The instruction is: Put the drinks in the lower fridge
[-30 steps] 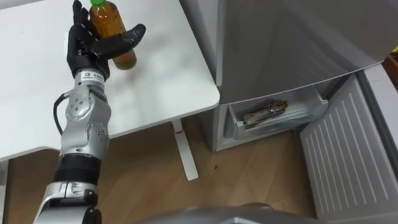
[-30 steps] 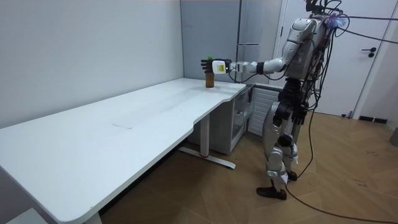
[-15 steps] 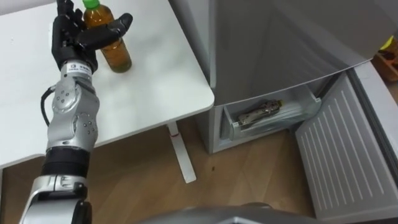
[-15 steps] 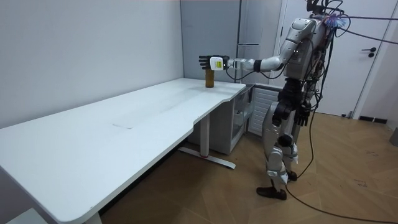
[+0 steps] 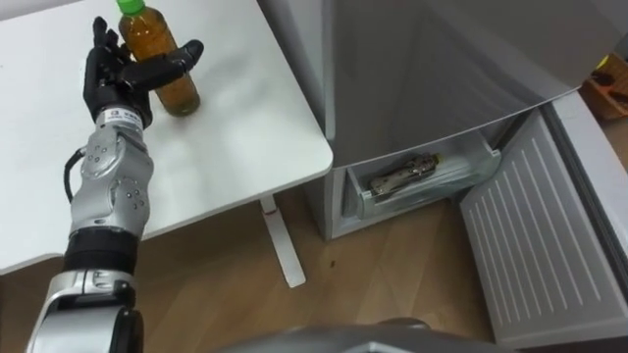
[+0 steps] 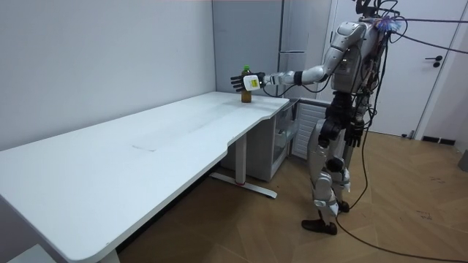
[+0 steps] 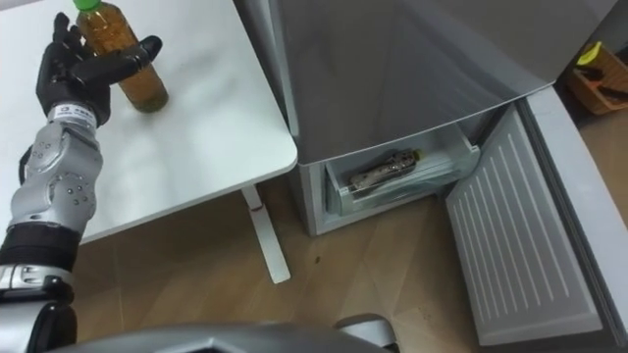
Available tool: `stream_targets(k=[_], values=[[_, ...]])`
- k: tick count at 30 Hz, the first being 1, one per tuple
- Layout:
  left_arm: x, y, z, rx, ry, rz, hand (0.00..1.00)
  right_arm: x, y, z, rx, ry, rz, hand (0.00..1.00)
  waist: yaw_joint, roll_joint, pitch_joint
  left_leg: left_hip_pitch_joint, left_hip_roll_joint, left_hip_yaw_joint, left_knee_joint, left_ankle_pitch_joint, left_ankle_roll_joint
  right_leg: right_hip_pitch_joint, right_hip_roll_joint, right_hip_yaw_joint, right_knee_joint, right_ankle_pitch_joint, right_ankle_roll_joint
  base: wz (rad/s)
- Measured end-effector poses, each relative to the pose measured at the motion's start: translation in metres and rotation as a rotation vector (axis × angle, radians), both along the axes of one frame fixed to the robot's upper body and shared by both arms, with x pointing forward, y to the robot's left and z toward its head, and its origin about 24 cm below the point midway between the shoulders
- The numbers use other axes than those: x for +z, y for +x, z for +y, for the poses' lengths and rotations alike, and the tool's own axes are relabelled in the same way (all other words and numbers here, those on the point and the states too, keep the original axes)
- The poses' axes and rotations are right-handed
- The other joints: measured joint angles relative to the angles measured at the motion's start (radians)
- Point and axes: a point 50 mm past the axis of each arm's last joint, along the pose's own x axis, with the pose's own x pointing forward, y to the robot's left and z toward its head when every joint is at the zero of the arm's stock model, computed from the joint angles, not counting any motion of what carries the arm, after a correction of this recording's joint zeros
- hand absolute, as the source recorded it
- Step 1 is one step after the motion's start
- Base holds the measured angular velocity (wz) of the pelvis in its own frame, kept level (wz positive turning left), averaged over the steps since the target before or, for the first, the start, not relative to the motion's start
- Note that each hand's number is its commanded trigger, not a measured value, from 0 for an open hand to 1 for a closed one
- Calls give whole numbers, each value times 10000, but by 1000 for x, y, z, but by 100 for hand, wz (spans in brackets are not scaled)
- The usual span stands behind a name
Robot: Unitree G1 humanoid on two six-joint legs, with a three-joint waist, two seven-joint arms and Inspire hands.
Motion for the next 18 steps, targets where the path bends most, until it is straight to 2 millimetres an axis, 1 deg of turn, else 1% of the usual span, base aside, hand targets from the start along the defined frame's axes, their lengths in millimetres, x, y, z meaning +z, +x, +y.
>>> stream_targets(k=[1, 2, 4, 10, 18], values=[[0, 0, 0, -1, -1, 3, 0, 0, 0, 0, 0, 6, 0, 0, -1, 2, 0, 9, 3, 4, -3, -1, -2, 3, 2, 0, 0, 0, 0, 0], [0, 0, 0, -2, -2, 11, 51, 0, 0, 0, 2, 17, -9, 0, -2, 3, 0, 22, 4, 14, -9, -2, -4, 7, 4, 0, 0, 0, 0, 0], [0, 0, 0, -16, -6, 41, 100, 0, 1, 0, 5, 23, -21, 0, 1, -1, 1, 23, 3, 11, -9, -2, -5, 12, 4, 0, 1, 0, 0, 0], [-1, 0, 1, 60, 1, 175, 100, 0, 0, 1, -1, 110, -11, 0, -2, -22, 9, 31, 4, 23, -14, -4, -8, 6, 4, 0, 2, 0, -1, 0], [-7, -2, 3, 49, -25, 609, 100, -1, 1, 2, 8, 242, -18, 0, -31, -26, 2, -19, 10, 23, -8, -8, -12, -12, 7, 0, 0, 2, -2, 0]])
